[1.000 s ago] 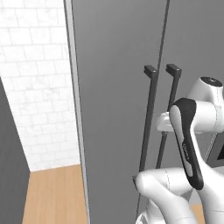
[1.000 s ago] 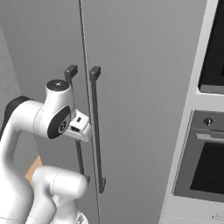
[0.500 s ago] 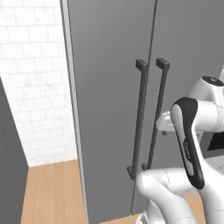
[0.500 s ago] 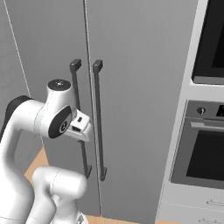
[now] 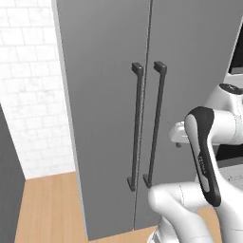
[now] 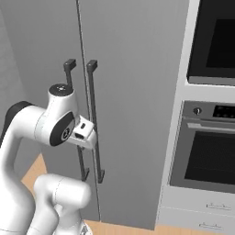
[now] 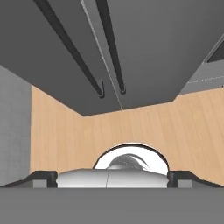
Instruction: Grab a lemon wedge from the fridge and one ice cube from the ice bowl, and put them in the glass of lemonade.
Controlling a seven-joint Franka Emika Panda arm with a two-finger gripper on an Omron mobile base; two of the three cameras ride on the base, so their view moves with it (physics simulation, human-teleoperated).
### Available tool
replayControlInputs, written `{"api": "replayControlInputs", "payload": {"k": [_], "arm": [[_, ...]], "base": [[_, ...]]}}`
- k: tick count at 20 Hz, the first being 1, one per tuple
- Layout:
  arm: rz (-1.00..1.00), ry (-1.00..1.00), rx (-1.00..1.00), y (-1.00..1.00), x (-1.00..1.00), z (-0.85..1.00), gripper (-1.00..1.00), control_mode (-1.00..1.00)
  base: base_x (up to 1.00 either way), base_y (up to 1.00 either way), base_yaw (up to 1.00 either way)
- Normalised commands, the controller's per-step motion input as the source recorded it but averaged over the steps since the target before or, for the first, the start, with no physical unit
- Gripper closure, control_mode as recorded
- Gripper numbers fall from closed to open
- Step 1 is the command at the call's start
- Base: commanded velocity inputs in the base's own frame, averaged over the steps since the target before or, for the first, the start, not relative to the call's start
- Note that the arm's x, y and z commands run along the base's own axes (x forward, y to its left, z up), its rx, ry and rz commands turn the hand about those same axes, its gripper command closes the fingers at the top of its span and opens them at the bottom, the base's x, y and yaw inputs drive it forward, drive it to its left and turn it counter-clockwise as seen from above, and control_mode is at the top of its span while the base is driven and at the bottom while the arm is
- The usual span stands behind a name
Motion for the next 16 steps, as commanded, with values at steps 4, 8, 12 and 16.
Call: {"api": "replayControlInputs", "payload": {"k": [4,8,12,16], "arm": [[0.00,0.00,0.00,0.00,0.00,0.00,-1.00,1.00],[0.00,0.00,0.00,0.00,0.00,0.00,-1.00,1.00],[0.00,0.00,0.00,0.00,0.00,0.00,-1.00,1.00],[0.00,0.00,0.00,0.00,0.00,0.00,-1.00,1.00]], "base": [[-0.23,-0.15,0.00],[-0.54,0.00,0.01],[-0.61,0.00,0.01],[-0.50,0.01,0.03]]}}
